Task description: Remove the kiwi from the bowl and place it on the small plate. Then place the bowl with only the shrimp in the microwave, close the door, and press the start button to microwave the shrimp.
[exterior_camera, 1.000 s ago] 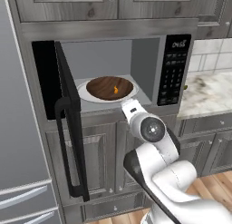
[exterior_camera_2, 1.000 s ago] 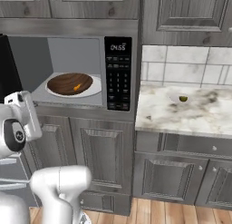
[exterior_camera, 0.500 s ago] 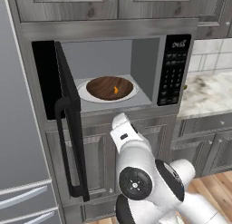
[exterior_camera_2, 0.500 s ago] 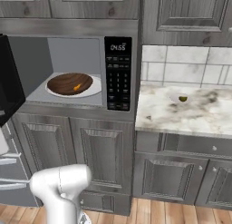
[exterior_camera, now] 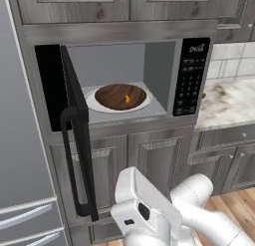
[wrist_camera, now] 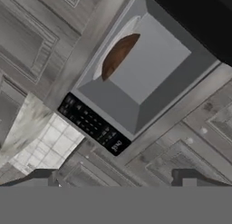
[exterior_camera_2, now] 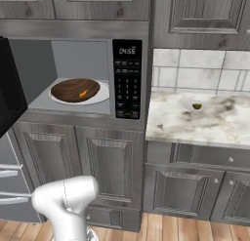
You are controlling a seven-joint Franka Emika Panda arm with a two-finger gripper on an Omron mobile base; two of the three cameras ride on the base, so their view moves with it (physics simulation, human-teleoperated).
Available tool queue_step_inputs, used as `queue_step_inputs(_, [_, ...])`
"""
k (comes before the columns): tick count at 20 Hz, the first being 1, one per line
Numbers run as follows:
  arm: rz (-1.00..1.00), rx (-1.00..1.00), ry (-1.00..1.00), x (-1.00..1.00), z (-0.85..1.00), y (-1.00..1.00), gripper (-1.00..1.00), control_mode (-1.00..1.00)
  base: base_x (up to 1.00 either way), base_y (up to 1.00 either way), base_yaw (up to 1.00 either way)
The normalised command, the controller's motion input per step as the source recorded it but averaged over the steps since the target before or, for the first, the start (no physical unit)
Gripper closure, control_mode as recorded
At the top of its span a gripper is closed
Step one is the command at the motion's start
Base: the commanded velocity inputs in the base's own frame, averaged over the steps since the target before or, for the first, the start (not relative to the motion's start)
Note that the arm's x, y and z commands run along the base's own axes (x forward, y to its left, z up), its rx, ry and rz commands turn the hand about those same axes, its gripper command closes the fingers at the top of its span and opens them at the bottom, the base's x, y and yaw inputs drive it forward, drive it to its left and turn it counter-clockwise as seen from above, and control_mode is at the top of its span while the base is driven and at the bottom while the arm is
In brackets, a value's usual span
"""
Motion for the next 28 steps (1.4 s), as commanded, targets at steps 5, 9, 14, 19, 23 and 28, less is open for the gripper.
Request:
queue_step_inputs(5, [-0.02, -0.12, -0.33, -0.94, 0.00, 0.27, -1.00, -1.00, 0.00, 0.00, 0.00])
queue_step_inputs(9, [-0.04, -0.11, -0.14, -0.19, -0.09, 0.75, -1.00, -1.00, 0.00, 0.00, 0.00])
queue_step_inputs(14, [-0.09, -0.08, -0.01, 0.08, -0.07, 0.98, -1.00, -1.00, 0.00, 0.00, 0.00])
queue_step_inputs(19, [-0.15, -0.01, 0.00, 0.61, -0.03, 1.00, -1.00, -1.00, 0.00, 0.00, 0.00])
queue_step_inputs(23, [-0.17, 0.00, 0.03, 0.89, -0.17, 1.00, -1.00, -1.00, 0.00, 0.00, 0.00])
queue_step_inputs(28, [-0.19, 0.00, 0.02, 0.54, -0.38, 1.00, -1.00, -1.00, 0.00, 0.00, 0.00])
